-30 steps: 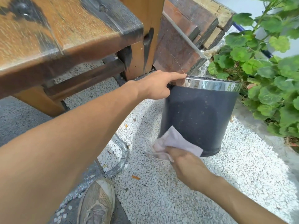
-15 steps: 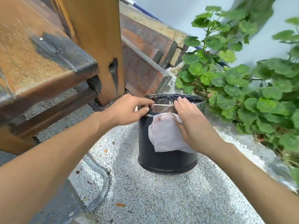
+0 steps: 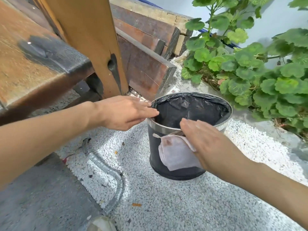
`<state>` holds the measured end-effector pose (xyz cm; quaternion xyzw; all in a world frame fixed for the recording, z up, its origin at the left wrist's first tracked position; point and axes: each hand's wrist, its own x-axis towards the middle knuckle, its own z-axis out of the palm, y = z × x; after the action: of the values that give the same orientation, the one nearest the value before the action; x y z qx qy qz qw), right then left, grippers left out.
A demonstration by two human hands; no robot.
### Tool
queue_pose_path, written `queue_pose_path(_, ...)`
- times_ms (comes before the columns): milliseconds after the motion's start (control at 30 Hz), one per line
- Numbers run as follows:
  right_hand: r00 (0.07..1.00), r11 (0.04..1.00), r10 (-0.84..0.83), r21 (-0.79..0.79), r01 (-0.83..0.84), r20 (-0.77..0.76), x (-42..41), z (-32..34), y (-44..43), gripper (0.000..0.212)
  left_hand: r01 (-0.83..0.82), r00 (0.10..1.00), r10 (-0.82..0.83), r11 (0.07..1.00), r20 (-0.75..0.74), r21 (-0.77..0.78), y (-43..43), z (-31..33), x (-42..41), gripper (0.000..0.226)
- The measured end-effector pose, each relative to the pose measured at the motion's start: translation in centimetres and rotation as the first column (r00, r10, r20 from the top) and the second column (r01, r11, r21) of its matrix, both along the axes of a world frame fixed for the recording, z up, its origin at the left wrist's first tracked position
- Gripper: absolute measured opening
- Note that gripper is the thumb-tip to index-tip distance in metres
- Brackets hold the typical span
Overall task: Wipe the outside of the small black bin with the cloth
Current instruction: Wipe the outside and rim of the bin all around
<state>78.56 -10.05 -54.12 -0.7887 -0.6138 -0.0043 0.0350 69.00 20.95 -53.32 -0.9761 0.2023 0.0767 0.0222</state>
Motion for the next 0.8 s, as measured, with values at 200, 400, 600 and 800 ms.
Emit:
queue_pose_path(200, 0.999, 0.997, 0.037, -0.065, -0.035, 0.026, -3.9, -2.4, -6.0, 0.089, 0.338, 0.939, -0.345, 0.922, 0.000, 0.190, -1.3, -0.4, 0.3, 0.053)
queue_pose_path(400, 0.998, 0.997, 0.070, -0.035, -0.070, 0.003, -3.4, -2.3, -6.4, 0.076, 0.530, 0.828, -0.561, 0.777, -0.007, 0.339, -1.4, 1.0, 3.5, 0.056)
queue_pose_path(600, 0.988, 0.985, 0.154, -0.075, -0.155, -0.025, -2.1, -1.8, -7.4, 0.076, 0.591, 0.772, -0.636, 0.723, 0.010, 0.357, -1.9, 1.5, 3.5, 0.049)
queue_pose_path(800, 0.978, 0.974, 0.205, -0.093, -0.208, -0.040, 2.1, -1.2, -11.0, 0.072, 0.601, 0.749, -0.659, 0.715, 0.060, 0.357, -4.1, 1.7, 2.2, 0.037)
